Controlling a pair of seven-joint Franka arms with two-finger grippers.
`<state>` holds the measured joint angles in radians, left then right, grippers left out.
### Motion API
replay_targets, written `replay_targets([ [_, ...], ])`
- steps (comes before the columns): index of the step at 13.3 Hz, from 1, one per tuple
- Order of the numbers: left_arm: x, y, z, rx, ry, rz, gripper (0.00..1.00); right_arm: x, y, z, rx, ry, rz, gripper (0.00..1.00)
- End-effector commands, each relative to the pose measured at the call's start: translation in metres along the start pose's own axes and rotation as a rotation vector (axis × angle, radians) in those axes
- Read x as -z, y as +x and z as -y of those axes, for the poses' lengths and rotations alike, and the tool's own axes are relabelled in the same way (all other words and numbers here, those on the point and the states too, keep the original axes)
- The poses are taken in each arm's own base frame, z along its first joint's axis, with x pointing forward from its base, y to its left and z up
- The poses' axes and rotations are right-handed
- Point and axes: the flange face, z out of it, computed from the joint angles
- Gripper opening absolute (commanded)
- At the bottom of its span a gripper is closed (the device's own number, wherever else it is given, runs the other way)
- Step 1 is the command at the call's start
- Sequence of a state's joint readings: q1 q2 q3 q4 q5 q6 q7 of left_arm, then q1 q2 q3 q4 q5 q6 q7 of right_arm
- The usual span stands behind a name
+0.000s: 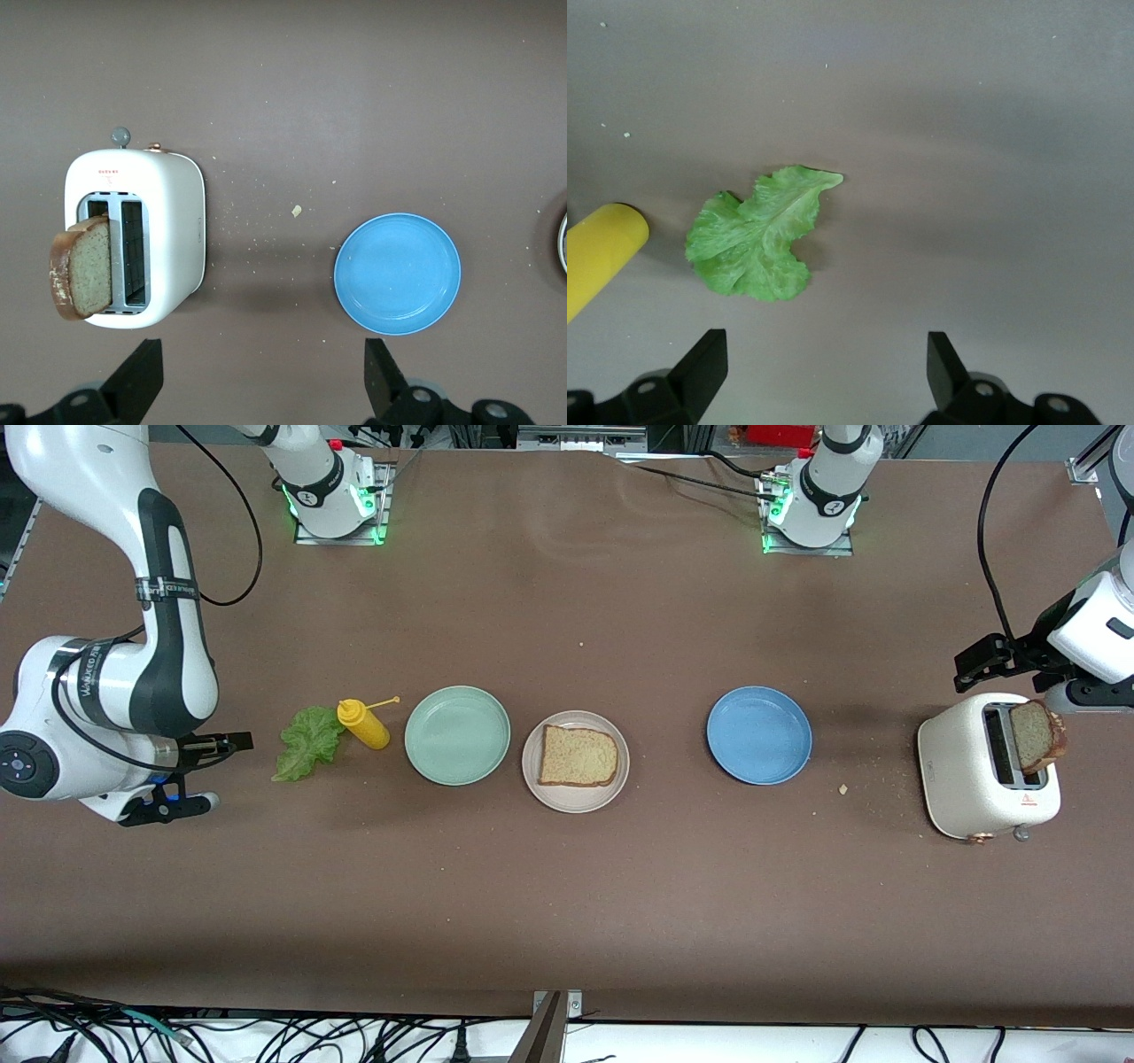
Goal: Make sandwich in beige plate with both arms
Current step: 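Grasp the lettuce leaf with the right gripper and lift it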
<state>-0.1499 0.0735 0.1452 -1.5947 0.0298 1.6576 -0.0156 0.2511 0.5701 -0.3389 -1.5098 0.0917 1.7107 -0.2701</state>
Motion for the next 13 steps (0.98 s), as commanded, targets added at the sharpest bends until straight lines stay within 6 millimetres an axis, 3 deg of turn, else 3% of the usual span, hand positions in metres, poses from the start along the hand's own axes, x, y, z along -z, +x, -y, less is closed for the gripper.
replay_targets([
  [1,0.002,0.000,0.003,-0.005,0.033,-0.011,1.00,-0.014,0.014,-0.007,-0.050,0.073,-0.038,0.99],
  [6,0.002,0.000,0.003,-0.005,0.033,-0.011,1.00,-0.066,0.018,0.010,-0.234,0.090,-0.019,0.98],
  [13,0.002,0.000,0.003,-0.005,0.033,-0.011,1.00,-0.135,0.013,0.012,-0.315,0.217,0.073,0.82],
])
